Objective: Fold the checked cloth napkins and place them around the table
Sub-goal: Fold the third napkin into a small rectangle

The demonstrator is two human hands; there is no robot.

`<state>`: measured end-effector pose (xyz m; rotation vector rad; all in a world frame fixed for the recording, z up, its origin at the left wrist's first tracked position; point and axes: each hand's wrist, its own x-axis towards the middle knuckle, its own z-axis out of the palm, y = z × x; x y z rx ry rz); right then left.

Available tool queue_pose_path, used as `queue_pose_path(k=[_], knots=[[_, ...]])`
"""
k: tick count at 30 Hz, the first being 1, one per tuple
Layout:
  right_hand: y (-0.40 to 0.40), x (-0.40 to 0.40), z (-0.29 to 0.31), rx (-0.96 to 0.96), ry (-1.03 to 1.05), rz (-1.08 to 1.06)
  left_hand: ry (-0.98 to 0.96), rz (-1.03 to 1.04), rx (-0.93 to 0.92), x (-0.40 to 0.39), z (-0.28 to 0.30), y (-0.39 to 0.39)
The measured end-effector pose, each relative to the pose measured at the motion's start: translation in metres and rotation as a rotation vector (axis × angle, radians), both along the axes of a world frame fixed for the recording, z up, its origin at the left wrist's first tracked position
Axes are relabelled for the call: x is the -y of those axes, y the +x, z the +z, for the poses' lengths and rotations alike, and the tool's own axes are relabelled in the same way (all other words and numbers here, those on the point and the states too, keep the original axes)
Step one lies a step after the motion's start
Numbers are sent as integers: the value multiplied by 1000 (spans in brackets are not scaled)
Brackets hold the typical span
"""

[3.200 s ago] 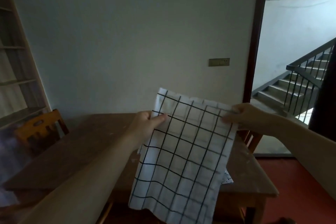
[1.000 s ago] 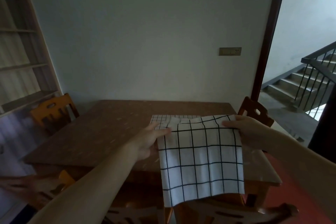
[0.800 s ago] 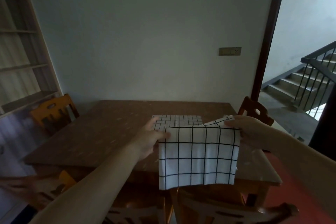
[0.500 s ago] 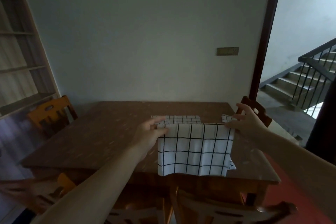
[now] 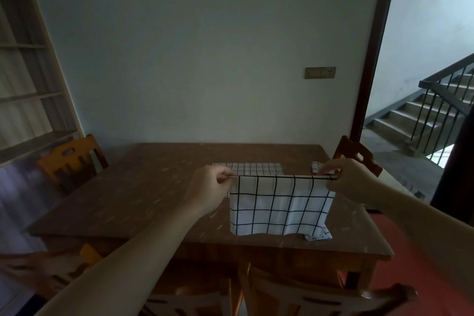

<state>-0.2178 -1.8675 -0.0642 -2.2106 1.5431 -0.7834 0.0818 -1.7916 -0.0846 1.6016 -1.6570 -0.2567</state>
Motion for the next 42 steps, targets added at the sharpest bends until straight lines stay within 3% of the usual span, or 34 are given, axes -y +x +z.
queue_pose_path(k=[2,5,7,9,12,14,19,25,29,36,42], knots=[[0,0,-1,-113,22,-15,-31,-30,11,-2,3,-3],[4,2,-7,-640,84,-28,-79,-69,-23,-5,9,-14],[19,-1,-17,-740,88,83,-81,-122,-47,-6,15,-25],[47,-12,-18,-496,106,267,-35,-214,-62,-7,18,-35],[86,-30,-7,-23,150,355,-4,-276,-64,-11,22,-41],[93,-35,1,76,112,349,35,-284,-94,-13,22,-36],[70,-29,9,183,70,331,264,-242,18,-21,18,-4],[49,-19,14,183,31,329,158,-170,-128,-24,23,7],[51,-23,18,155,-150,334,80,-130,-147,-18,30,-2],[43,-20,27,310,-199,290,-28,-125,-547,-13,34,-11],[34,-21,27,318,-152,243,-18,-115,-722,-9,36,-18]])
